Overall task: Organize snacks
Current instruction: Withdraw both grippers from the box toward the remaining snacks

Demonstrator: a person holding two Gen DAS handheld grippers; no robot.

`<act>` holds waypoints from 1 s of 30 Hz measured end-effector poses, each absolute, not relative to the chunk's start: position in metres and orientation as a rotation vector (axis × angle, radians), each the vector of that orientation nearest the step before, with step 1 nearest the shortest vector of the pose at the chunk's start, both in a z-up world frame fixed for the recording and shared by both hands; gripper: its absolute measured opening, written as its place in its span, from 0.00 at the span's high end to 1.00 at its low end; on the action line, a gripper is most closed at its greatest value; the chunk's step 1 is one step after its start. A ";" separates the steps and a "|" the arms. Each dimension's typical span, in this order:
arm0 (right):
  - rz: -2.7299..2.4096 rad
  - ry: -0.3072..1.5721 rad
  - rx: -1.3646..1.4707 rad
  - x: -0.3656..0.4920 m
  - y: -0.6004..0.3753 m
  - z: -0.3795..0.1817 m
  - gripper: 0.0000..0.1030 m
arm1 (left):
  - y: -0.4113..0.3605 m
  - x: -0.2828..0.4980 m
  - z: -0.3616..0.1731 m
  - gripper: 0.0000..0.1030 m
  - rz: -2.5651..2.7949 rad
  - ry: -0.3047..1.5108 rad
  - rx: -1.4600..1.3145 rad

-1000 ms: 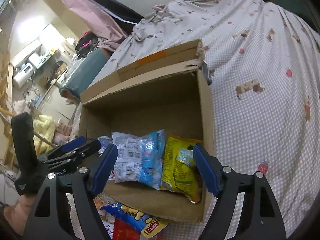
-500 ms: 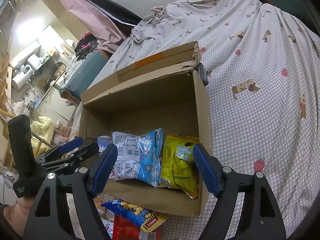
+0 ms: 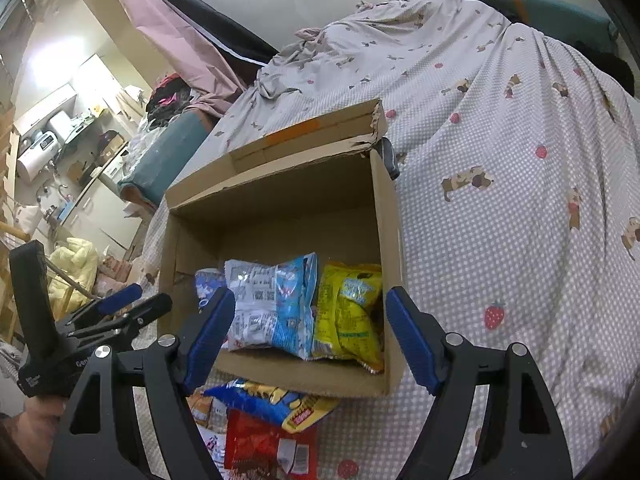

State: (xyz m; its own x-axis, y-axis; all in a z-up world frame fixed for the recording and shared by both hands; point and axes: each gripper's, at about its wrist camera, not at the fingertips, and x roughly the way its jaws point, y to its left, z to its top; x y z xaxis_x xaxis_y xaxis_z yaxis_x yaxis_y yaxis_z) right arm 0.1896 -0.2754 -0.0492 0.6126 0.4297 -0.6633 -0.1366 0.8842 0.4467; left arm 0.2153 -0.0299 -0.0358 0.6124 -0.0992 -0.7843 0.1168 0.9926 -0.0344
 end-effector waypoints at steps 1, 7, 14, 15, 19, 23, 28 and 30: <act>0.337 0.855 0.370 0.186 -0.275 -0.049 0.22 | -0.027 0.211 -0.036 0.27 -0.120 0.908 0.008; 0.337 0.866 0.379 0.164 -0.277 -0.047 0.22 | -0.014 0.188 -0.032 0.27 -0.097 0.901 -0.022; 0.324 0.880 0.407 0.141 -0.284 -0.046 0.22 | 0.003 0.164 -0.027 0.27 -0.067 0.896 -0.054; 0.323 0.881 0.417 0.137 -0.286 -0.046 0.22 | 0.005 0.158 -0.027 0.27 -0.055 0.893 -0.053; 0.323 0.881 0.429 0.124 -0.288 -0.045 0.22 | 0.007 0.141 -0.023 0.27 -0.036 0.872 -0.030; 0.329 0.908 0.436 0.115 -0.288 -0.049 0.22 | 0.015 0.126 -0.018 0.27 -0.012 0.857 -0.052; 0.301 0.968 0.421 0.105 -0.287 -0.058 0.22 | 0.025 0.116 -0.018 0.26 0.048 0.853 -0.059; 0.302 1.014 0.451 0.103 -0.289 -0.067 0.22 | 0.030 0.113 -0.020 0.20 0.054 0.869 -0.081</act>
State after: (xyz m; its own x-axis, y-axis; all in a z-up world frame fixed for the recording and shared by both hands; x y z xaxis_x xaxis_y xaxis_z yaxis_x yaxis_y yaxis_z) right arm 0.1028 -0.2894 -0.0670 0.4992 0.4440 -0.7441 -0.0347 0.8683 0.4948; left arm 0.1131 0.0296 -0.0200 0.6447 0.0143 -0.7643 -0.0800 0.9956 -0.0489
